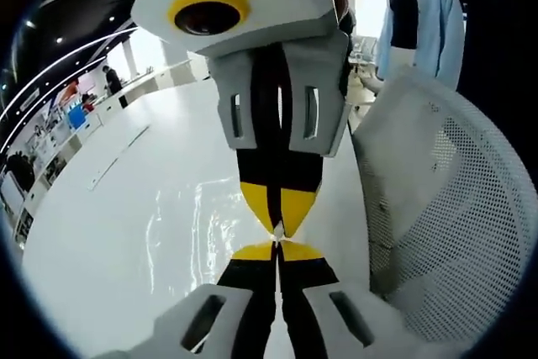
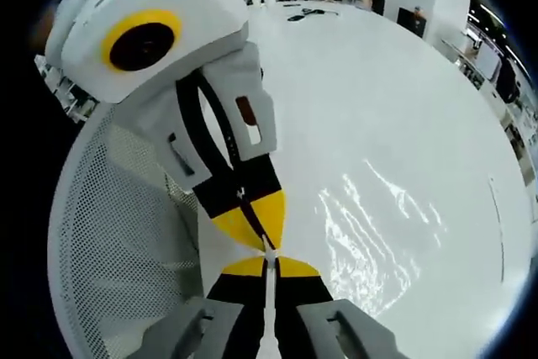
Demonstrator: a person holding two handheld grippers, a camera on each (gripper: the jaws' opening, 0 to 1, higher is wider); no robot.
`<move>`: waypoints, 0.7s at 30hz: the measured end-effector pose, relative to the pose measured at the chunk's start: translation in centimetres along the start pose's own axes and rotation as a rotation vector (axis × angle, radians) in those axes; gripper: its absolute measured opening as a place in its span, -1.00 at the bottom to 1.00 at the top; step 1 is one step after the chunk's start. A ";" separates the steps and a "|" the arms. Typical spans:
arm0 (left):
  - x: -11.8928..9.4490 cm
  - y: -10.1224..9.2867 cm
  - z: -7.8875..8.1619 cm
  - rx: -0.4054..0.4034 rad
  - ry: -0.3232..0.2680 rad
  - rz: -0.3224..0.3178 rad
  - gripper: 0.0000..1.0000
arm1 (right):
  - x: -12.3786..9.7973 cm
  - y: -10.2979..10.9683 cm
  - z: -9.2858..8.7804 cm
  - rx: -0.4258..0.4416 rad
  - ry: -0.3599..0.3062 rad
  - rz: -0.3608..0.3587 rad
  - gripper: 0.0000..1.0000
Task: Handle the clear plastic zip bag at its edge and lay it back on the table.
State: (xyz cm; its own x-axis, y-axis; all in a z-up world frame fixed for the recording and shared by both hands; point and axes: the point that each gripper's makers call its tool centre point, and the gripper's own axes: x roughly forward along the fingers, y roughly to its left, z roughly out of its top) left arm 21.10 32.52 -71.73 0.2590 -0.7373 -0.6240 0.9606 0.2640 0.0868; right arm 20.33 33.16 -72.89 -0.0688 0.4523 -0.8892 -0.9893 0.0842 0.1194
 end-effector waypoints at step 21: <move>-0.5 -0.2 0.7 0.002 -0.049 -0.018 -1.00 | 0.0 0.0 0.1 -0.065 -0.002 -0.005 -1.00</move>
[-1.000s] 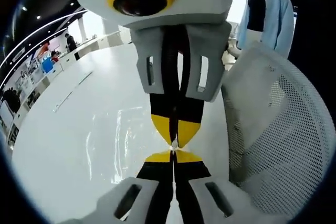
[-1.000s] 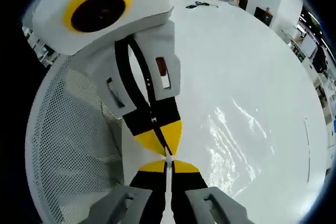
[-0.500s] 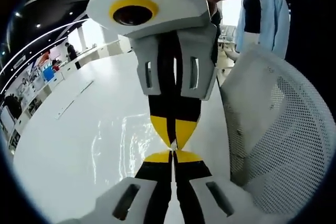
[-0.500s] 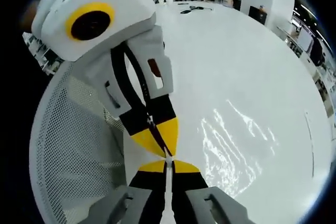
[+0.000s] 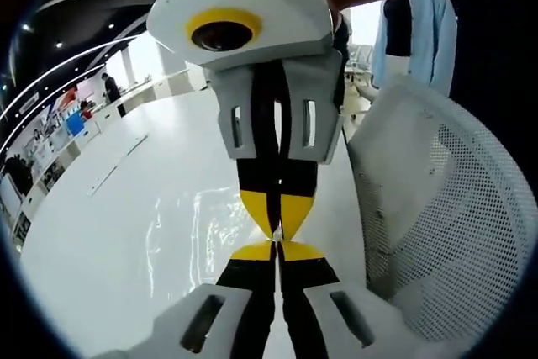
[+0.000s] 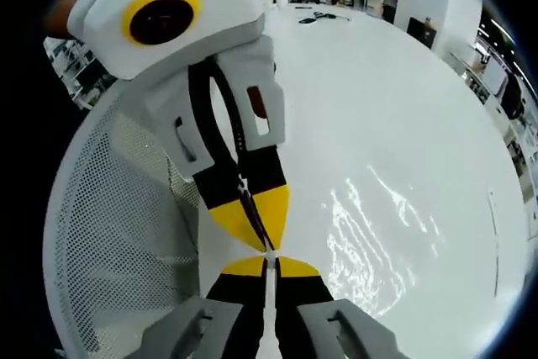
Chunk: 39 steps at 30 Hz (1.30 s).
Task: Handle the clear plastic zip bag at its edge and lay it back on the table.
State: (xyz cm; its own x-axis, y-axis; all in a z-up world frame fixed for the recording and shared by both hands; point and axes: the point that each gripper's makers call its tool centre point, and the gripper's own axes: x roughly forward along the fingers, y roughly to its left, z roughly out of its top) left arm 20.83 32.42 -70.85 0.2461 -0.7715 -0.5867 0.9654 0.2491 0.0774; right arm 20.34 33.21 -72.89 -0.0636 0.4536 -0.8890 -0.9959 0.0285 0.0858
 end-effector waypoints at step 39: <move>0.0 0.2 0.0 -0.114 0.007 0.009 -1.00 | 0.3 -0.8 -0.9 0.017 0.063 -0.039 -1.00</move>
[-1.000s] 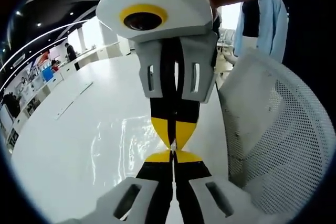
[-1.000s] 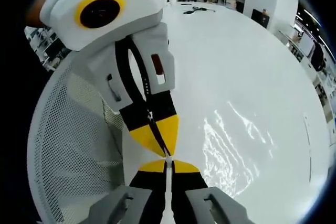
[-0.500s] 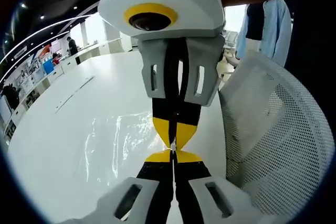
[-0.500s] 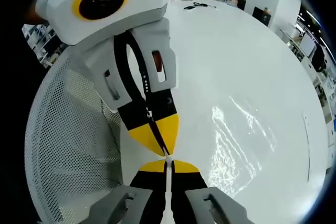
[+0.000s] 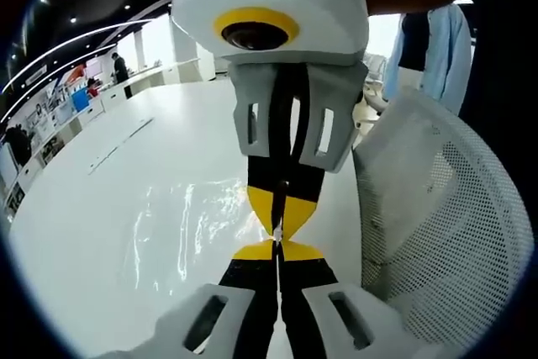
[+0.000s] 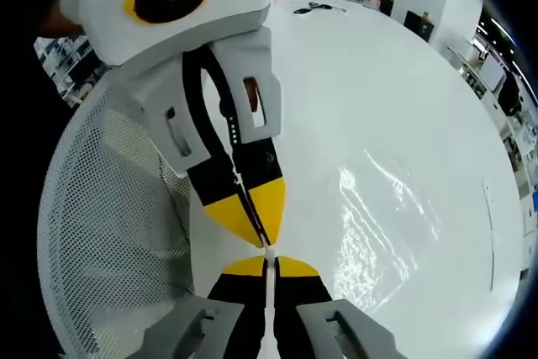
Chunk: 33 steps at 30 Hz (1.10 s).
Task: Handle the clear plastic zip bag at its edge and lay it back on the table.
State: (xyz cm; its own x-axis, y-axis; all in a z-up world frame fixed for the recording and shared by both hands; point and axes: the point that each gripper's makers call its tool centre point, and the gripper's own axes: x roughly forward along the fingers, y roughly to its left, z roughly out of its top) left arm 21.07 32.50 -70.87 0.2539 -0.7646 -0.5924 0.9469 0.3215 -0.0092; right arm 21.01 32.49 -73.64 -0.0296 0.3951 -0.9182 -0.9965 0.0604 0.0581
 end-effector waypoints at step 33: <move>0.3 -0.2 0.8 0.032 -0.032 -0.003 -0.95 | -0.6 0.9 -0.4 0.079 0.009 0.019 -1.00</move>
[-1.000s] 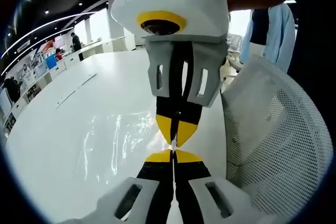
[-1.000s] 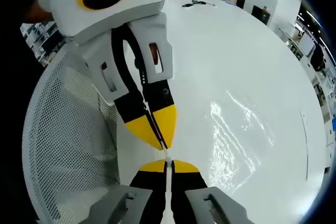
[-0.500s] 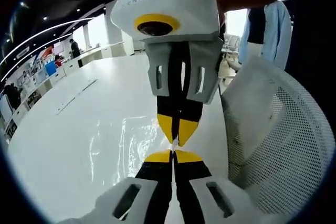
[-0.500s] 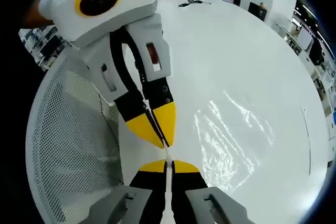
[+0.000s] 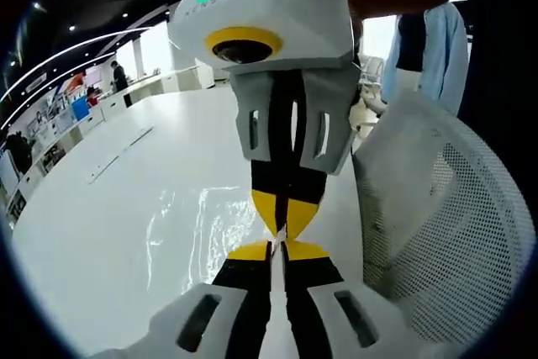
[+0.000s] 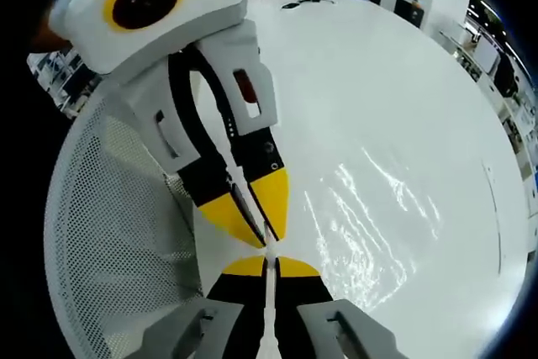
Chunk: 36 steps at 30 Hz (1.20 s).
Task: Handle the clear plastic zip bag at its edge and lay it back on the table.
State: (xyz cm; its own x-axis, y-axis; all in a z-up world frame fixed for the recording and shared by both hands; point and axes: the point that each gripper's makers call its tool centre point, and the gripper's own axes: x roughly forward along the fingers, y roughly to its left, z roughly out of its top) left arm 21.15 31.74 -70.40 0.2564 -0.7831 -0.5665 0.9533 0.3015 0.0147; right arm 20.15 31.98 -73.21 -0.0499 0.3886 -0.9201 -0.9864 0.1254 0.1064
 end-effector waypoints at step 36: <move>0.9 -0.5 -0.8 0.061 0.105 -0.056 -1.00 | -0.5 0.3 0.0 -0.032 0.025 -0.002 -1.00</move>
State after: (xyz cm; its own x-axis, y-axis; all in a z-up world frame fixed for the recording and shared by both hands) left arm 20.74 31.30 -71.57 0.1877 -0.7358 -0.6507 0.9743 0.2232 0.0287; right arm 19.89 31.78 -72.71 -0.0511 0.3652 -0.9295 -0.9910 0.0966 0.0924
